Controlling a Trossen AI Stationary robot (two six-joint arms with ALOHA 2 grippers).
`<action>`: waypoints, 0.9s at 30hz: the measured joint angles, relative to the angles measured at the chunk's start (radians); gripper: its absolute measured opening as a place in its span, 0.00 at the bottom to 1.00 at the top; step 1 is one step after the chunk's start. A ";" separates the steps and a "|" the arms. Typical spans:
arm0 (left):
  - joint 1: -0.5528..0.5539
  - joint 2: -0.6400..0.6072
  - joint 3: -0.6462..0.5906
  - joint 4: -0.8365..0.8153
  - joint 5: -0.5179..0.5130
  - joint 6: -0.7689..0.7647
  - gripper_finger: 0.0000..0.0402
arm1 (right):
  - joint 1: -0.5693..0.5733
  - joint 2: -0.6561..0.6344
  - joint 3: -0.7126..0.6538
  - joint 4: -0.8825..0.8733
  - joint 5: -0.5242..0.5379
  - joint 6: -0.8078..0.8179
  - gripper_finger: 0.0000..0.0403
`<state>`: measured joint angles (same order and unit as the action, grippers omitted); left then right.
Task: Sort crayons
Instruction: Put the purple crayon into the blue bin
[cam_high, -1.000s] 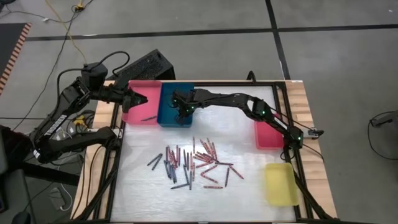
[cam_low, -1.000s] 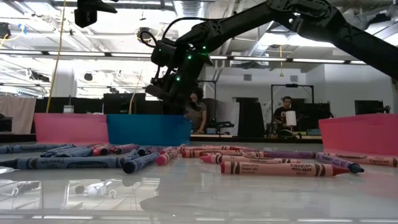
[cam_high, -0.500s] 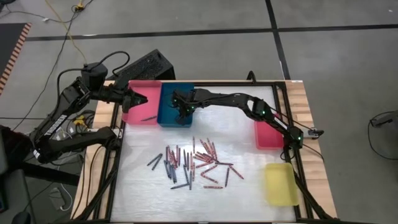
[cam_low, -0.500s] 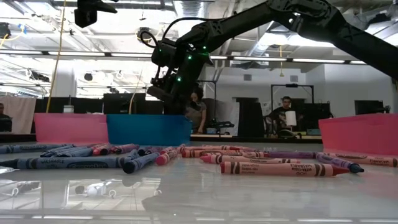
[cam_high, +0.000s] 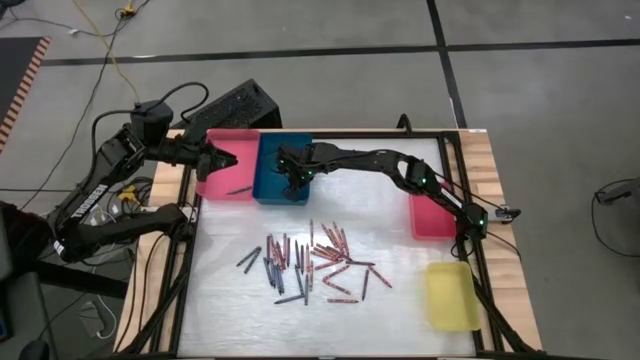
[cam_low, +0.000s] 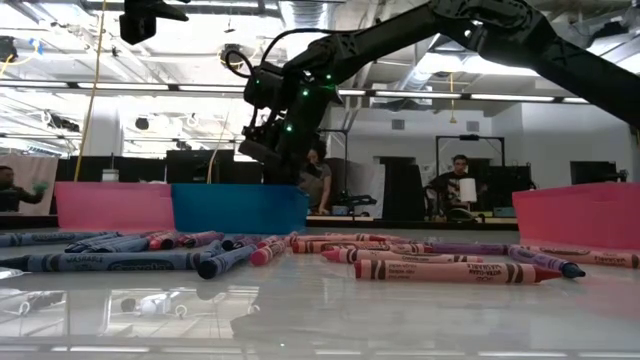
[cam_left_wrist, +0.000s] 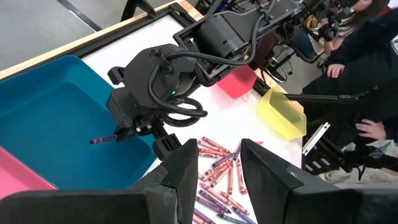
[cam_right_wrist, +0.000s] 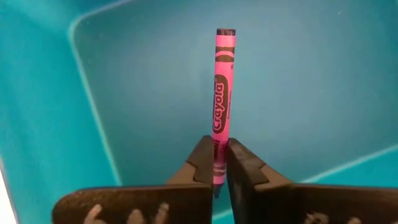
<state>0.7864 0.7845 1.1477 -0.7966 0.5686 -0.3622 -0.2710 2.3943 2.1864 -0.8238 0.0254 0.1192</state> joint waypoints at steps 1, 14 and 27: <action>0.000 0.000 0.000 0.000 0.000 0.000 0.27 | 0.000 0.000 0.000 0.000 0.000 0.000 0.10; 0.000 0.000 0.000 0.000 0.004 0.001 0.27 | -0.004 -0.003 0.052 -0.068 -0.020 0.006 0.12; 0.000 0.000 0.000 0.001 0.009 0.018 0.27 | 0.000 -0.381 0.099 -0.341 0.019 0.119 0.13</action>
<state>0.7864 0.7845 1.1477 -0.7956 0.5777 -0.3447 -0.2715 2.0130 2.2856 -1.1648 0.0445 0.2378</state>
